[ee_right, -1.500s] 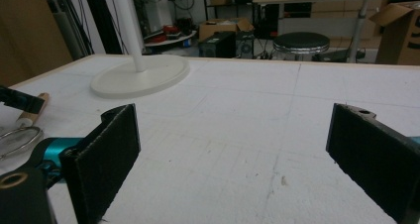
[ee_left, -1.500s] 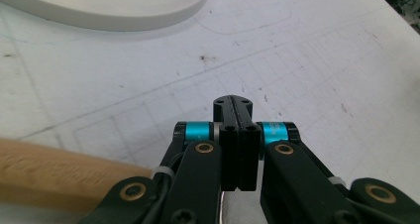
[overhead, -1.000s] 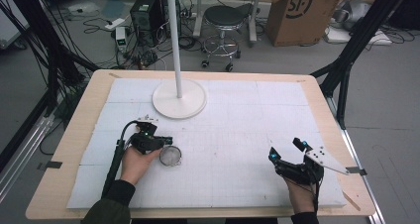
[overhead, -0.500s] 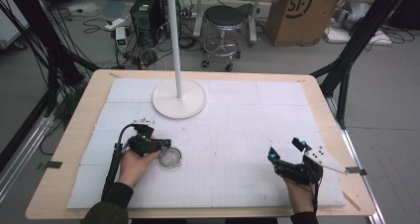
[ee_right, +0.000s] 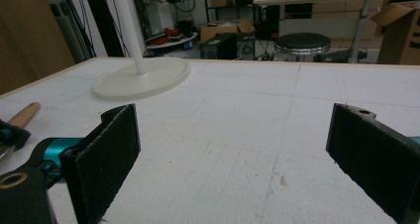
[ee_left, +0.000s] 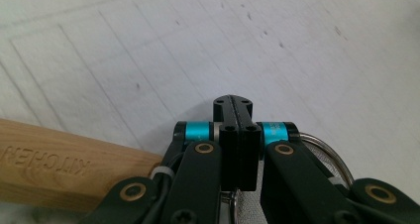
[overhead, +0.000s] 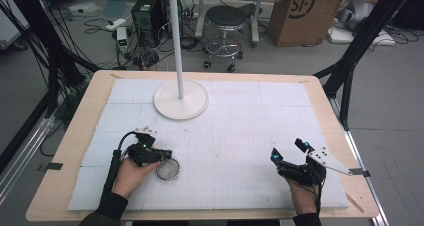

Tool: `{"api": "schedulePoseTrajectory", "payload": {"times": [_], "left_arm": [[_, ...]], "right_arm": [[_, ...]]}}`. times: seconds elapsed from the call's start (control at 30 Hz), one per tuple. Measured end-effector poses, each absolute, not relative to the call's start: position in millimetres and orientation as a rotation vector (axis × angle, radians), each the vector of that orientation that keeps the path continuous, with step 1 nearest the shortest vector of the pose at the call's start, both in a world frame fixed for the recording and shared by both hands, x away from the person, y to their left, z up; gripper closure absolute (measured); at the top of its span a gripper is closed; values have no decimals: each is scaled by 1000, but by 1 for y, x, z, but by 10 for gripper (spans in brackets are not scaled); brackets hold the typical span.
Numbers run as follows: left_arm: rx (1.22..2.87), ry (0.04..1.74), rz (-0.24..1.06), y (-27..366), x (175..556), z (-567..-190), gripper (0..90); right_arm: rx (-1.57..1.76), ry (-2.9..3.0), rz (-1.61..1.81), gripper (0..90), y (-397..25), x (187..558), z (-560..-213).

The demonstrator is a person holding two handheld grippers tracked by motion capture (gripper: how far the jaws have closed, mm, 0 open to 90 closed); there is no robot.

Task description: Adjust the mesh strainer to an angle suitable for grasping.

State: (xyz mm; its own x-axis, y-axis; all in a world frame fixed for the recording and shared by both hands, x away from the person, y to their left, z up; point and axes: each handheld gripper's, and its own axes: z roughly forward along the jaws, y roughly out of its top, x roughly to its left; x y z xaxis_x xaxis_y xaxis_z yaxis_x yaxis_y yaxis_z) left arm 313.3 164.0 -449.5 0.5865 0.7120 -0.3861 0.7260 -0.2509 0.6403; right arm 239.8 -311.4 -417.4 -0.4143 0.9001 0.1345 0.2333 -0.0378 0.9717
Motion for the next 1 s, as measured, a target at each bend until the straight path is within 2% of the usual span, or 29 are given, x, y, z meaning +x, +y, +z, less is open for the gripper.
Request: {"api": "schedulePoseTrajectory", "payload": {"times": [0.17, 0.33, 0.47, 0.7, 1.0], "left_arm": [[1914, 1109, -86, 180, 292, -454, 900], [1828, 1061, -59, 203, 283, -445, 900], [1715, 1127, -19, 235, 286, -435, 900], [1678, 1304, 73, 273, 294, -444, 900], [1713, 1361, 71, 266, 306, -455, 900]], "right_arm": [[1194, 1672, 1491, 55, -309, 240, -417], [1186, 1679, 1490, 55, -305, 242, -417], [1179, 1685, 1486, 55, -302, 244, -417], [1183, 1685, 1485, 55, -301, 243, -417], [1180, 1681, 1486, 55, -303, 240, -416]]}}
